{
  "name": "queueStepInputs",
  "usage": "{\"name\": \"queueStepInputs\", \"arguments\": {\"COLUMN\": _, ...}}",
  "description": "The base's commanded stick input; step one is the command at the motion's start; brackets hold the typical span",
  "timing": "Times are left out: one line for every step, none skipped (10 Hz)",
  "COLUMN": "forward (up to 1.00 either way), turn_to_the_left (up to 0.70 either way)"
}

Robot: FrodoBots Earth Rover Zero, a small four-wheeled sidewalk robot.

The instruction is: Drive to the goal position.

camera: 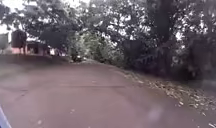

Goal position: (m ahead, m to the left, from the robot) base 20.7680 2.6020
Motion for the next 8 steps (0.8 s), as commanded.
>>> {"name": "queueStepInputs", "arguments": {"forward": 0.70, "turn_to_the_left": 0.35}}
{"name": "queueStepInputs", "arguments": {"forward": 0.70, "turn_to_the_left": 0.34}}
{"name": "queueStepInputs", "arguments": {"forward": 0.70, "turn_to_the_left": 0.26}}
{"name": "queueStepInputs", "arguments": {"forward": 0.70, "turn_to_the_left": 0.00}}
{"name": "queueStepInputs", "arguments": {"forward": 0.70, "turn_to_the_left": 0.00}}
{"name": "queueStepInputs", "arguments": {"forward": 0.70, "turn_to_the_left": 0.00}}
{"name": "queueStepInputs", "arguments": {"forward": 0.70, "turn_to_the_left": 0.00}}
{"name": "queueStepInputs", "arguments": {"forward": 0.70, "turn_to_the_left": 0.00}}
